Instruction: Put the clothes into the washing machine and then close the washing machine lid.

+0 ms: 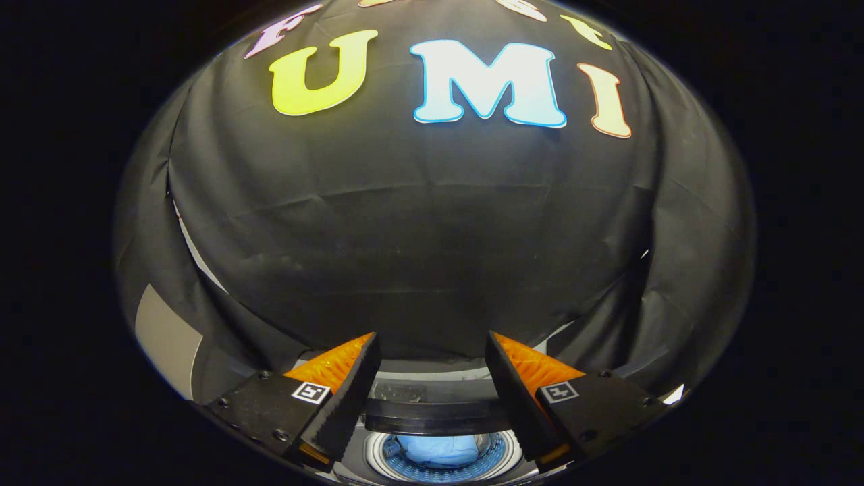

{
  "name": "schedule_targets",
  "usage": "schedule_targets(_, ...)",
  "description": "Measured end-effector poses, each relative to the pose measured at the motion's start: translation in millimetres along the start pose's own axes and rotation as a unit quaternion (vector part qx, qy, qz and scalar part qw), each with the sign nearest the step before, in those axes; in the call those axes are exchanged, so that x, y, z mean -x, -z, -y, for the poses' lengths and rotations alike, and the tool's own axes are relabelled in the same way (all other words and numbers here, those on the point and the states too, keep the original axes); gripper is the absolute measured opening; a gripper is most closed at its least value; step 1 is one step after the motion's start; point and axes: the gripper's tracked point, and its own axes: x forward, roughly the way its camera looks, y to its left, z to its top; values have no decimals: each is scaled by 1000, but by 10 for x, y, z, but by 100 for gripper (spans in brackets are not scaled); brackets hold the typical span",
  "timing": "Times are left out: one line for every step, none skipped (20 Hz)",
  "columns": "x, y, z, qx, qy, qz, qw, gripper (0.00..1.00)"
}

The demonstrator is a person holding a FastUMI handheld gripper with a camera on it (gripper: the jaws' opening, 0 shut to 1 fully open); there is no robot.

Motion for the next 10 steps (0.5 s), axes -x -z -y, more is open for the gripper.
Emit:
schedule_targets(16,7,7,2,-1,3,1000,97)
schedule_targets(38,18,7,1,-1,5,1000,97)
schedule_targets(64,22,5,0,-1,11,1000,97)
schedule_targets(80,35,3,2,-1,15,1000,97)
schedule_targets(92,42,5,2,-2,16,1000,97)
schedule_targets(117,65,-1,2,-2,18,1000,97)
schedule_targets(132,80,-7,2,-3,20,1000,97)
schedule_targets(163,92,-6,3,-3,23,1000,97)
schedule_targets(183,107,-14,4,-3,27,1000,97)
schedule_targets(197,124,-21,4,-4,28,1000,97)
